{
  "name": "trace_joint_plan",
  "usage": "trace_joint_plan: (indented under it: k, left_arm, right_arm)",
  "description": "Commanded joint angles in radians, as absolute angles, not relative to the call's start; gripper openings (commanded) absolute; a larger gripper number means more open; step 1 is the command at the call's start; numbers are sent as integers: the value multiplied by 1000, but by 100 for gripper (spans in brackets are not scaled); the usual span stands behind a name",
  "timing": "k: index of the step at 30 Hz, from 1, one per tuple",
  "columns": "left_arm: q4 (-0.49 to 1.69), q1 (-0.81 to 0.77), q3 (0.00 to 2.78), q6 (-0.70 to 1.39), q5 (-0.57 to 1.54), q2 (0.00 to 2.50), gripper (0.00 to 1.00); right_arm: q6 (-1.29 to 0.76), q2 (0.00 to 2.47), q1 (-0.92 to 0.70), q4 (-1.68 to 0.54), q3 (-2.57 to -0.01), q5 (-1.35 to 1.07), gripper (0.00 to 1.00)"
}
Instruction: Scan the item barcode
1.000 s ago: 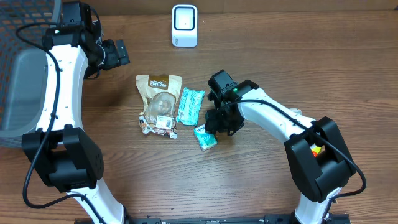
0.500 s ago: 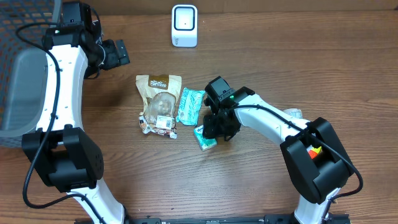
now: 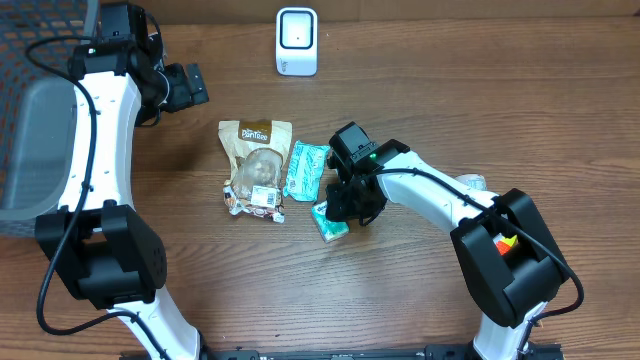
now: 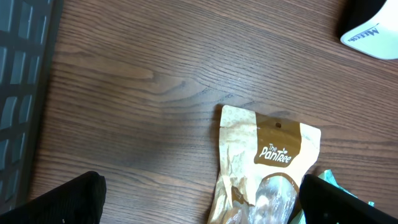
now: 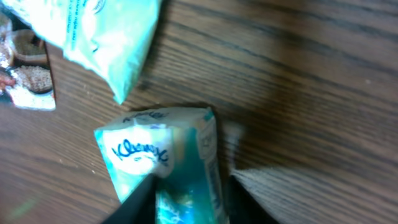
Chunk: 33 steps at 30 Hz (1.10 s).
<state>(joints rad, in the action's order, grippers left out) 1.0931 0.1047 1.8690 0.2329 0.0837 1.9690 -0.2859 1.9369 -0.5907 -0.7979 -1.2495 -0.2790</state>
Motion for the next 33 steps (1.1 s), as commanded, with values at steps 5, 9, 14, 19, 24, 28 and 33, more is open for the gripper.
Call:
trace_joint_plan:
  k: [5,9,14,19,24,28,33]
  left_arm:
    - [1095,97,1882,217,94,1955,100]
    - [1095,97,1882,217,94,1955,100]
    - [1095,97,1882,217,94,1955,100]
    - [1095,97,1882,217,94,1955,100]
    - [1095,97,1882,217,94,1955,100]
    - [1095,97,1882,217,94,1955,100]
    - [1095,97,1882,217,94,1955,100]
  right_arm:
    - [-287,1932,-594,-794,-1243,-282,24]
    - [-287,1932,-594,-794,-1243,-282,5]
    - [-288,1928,-589,-787,-1247,-278,4]
    - [-314,1875,-570,-887,-1315,-138,4]
    - [-315,1834,-566,-994,-1394,-29,4]
    - [-371,1833,-566,-1053,-1415,95,4]
    - [-416,1833,-566,-1089,-1415,245,4]
